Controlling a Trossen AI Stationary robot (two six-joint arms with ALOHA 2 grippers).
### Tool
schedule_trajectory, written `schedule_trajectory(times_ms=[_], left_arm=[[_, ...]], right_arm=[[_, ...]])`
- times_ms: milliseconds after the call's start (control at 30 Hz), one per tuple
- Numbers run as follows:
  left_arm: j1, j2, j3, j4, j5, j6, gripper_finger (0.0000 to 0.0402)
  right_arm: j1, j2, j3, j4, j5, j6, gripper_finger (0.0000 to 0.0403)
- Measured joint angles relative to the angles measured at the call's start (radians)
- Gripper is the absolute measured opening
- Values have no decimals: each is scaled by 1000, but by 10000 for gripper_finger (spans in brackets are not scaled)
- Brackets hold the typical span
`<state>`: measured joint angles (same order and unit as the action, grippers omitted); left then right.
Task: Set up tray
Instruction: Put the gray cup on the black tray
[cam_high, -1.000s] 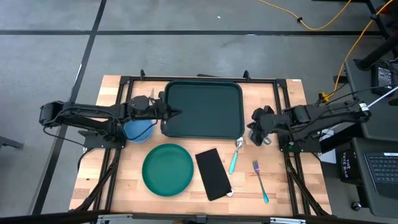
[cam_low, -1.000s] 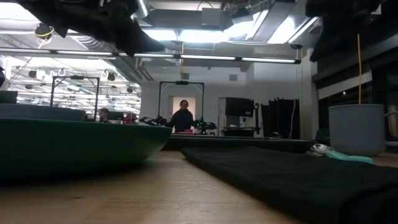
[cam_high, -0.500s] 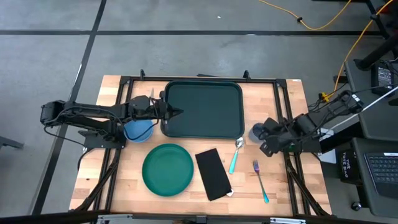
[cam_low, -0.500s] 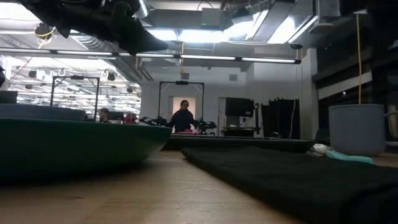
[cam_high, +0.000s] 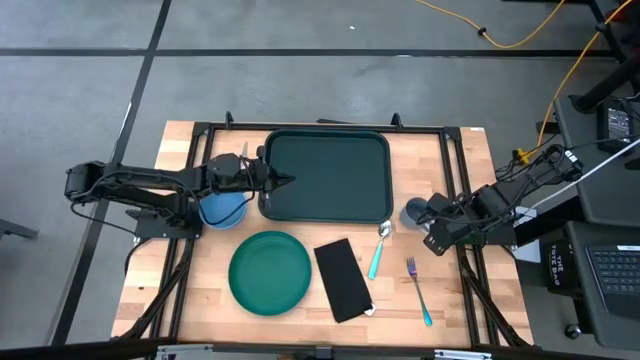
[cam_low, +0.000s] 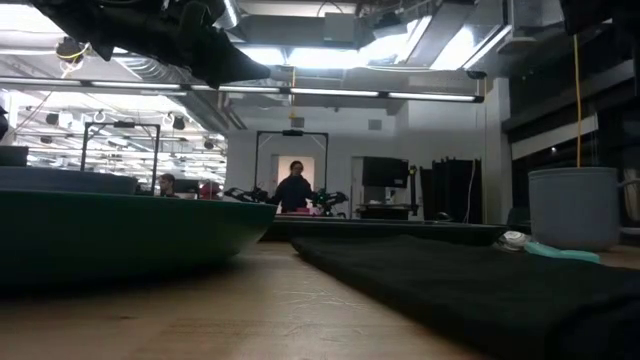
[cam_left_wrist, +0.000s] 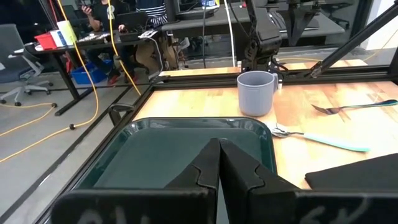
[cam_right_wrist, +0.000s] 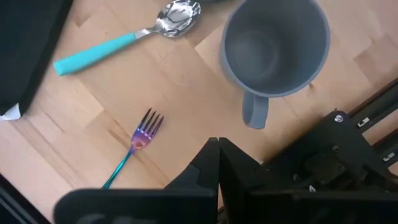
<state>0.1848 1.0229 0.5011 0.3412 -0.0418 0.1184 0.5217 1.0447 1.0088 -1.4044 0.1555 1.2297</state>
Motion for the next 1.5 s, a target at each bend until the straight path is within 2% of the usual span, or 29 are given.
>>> schedule_trajectory(times_ms=[467,567,700,900,1000,1167,1300,1500], left_arm=[[0,0,0,0,0,0,3],[0,0,0,0,-7,0,3],[0,0,0,0,-39,18,3],[0,0,0,0,-51,34,3],[0,0,-1,0,-53,34,3],[0,0,-1,0,-54,31,3],[0,0,-1,0,-54,27,3],[0,0,-1,-1,-54,26,3]], right_arm=[[1,0,-1,-6,16,1,14],[1,0,-1,-19,59,4,31],[4,0,-1,-40,61,19,61],[49,4,-2,-43,65,78,112],[73,9,-2,-69,106,122,137],[107,32,-2,-82,113,126,172],[127,54,-2,-71,123,127,185],[137,88,-2,-58,152,133,183]])
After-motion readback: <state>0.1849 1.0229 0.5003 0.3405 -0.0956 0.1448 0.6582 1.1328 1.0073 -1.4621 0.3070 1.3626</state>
